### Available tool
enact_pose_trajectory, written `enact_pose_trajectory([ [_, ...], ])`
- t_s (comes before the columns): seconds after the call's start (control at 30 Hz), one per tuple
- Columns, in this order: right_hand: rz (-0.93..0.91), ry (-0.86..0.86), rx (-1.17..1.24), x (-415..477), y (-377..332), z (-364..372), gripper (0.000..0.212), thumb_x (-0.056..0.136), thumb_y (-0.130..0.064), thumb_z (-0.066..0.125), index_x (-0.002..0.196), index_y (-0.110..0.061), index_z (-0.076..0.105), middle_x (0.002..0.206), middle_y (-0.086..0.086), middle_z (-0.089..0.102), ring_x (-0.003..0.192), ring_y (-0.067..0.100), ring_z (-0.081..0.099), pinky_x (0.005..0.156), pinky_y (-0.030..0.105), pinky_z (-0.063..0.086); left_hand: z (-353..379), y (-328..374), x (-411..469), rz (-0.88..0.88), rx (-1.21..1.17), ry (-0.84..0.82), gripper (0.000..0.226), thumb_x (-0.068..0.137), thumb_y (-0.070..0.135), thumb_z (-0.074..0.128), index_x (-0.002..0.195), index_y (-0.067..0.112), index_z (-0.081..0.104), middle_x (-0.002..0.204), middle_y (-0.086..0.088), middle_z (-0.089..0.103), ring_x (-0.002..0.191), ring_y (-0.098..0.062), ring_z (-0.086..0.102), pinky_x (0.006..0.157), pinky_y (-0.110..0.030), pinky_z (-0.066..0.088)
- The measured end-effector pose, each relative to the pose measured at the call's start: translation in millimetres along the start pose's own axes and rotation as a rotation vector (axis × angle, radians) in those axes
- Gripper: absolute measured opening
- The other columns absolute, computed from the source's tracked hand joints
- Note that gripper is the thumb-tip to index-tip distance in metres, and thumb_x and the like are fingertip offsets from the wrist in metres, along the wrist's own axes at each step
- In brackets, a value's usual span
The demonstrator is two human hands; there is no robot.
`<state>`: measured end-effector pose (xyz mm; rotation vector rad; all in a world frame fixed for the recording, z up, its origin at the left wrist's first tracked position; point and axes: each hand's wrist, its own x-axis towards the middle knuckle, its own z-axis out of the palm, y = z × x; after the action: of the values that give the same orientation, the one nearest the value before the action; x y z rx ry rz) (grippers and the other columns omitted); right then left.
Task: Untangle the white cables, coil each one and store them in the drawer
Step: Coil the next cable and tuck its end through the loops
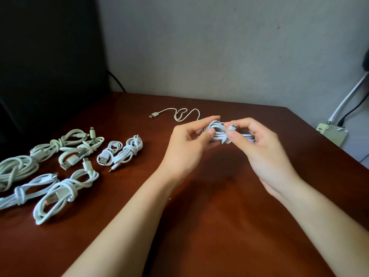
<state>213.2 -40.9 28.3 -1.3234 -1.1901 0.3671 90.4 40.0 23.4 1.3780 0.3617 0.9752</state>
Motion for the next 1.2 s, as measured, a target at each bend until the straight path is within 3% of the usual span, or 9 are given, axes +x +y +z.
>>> enact_pose_trajectory([
  [0.1,0.050,-0.025,0.014,1,1,-3,0.008,0.090,-0.010,0.062,0.090,-0.017,0.067,0.102,0.002,0.071,0.103,0.012,0.064,0.095,0.027,0.048,-2,-1,1,-0.006,0.080,-0.003,0.031,0.095,-0.006,0.047,0.122,0.004,0.061,0.108,-0.011,0.068,0.099,-0.019,0.068,0.083,-0.025,0.056],
  [0.2,0.032,-0.020,-0.019,1,1,-2,0.006,0.089,-0.007,0.062,0.090,-0.012,0.066,0.103,0.002,0.071,0.104,0.013,0.064,0.094,0.026,0.047,-2,-3,2,-0.020,0.121,0.041,0.032,0.093,-0.008,0.049,0.119,0.005,0.064,0.115,-0.012,0.068,0.103,-0.021,0.067,0.087,-0.030,0.056],
  [0.37,-0.029,-0.063,-0.088,-2,-1,2,0.011,0.087,-0.006,0.065,0.085,-0.017,0.065,0.095,-0.003,0.071,0.093,0.006,0.065,0.084,0.016,0.047,0,-5,2,0.009,0.250,0.175,0.030,0.084,-0.005,0.055,0.102,0.009,0.074,0.095,-0.002,0.074,0.086,-0.011,0.071,0.072,-0.023,0.056],
  [0.47,-0.036,-0.083,-0.105,-4,1,5,0.010,0.087,-0.006,0.065,0.086,-0.016,0.065,0.096,-0.005,0.070,0.091,0.004,0.065,0.082,0.014,0.047,0,-5,2,0.030,0.315,0.228,0.031,0.082,-0.002,0.055,0.098,0.014,0.076,0.092,0.002,0.075,0.085,-0.011,0.071,0.076,-0.027,0.056],
  [0.67,-0.019,-0.021,-0.092,-1,2,2,0.010,0.086,-0.005,0.066,0.089,-0.014,0.068,0.102,-0.001,0.069,0.099,0.006,0.064,0.087,0.017,0.047,7,-2,-1,-0.156,-0.072,0.166,0.025,0.089,-0.003,0.056,0.102,0.013,0.070,0.101,-0.007,0.073,0.090,-0.014,0.069,0.078,-0.024,0.056],
  [0.8,-0.004,-0.066,-0.093,-3,-3,5,0.017,0.086,-0.003,0.065,0.084,-0.020,0.069,0.103,-0.005,0.067,0.097,-0.004,0.061,0.083,0.008,0.042,6,-3,-1,-0.125,-0.028,0.205,0.029,0.087,-0.009,0.055,0.086,0.016,0.071,0.095,-0.009,0.073,0.086,-0.018,0.068,0.077,-0.026,0.056],
  [0.93,0.037,-0.115,-0.081,-3,-8,5,0.013,0.084,-0.002,0.065,0.079,-0.013,0.069,0.101,-0.007,0.064,0.091,-0.009,0.060,0.078,0.004,0.041,5,-4,0,-0.097,0.015,0.220,0.031,0.083,-0.013,0.055,0.086,0.012,0.073,0.092,-0.011,0.074,0.079,-0.019,0.068,0.072,-0.028,0.054],
  [1.1,0.126,-0.093,0.016,-3,-10,3,0.012,0.087,-0.008,0.063,0.082,-0.016,0.071,0.095,-0.006,0.069,0.089,-0.005,0.062,0.079,0.010,0.045,2,-2,-1,0.034,0.156,0.125,0.038,0.079,-0.017,0.056,0.088,0.016,0.073,0.087,0.001,0.074,0.083,-0.011,0.070,0.075,-0.023,0.054],
  [1.2,0.290,-0.137,0.200,-2,-9,0,0.018,0.083,-0.023,0.062,0.095,-0.013,0.071,0.099,0.005,0.073,0.096,0.009,0.065,0.093,0.023,0.047,0,-1,0,0.130,0.323,0.092,0.043,0.079,-0.016,0.055,0.089,0.023,0.071,0.087,0.011,0.072,0.085,-0.003,0.067,0.077,-0.018,0.052],
])
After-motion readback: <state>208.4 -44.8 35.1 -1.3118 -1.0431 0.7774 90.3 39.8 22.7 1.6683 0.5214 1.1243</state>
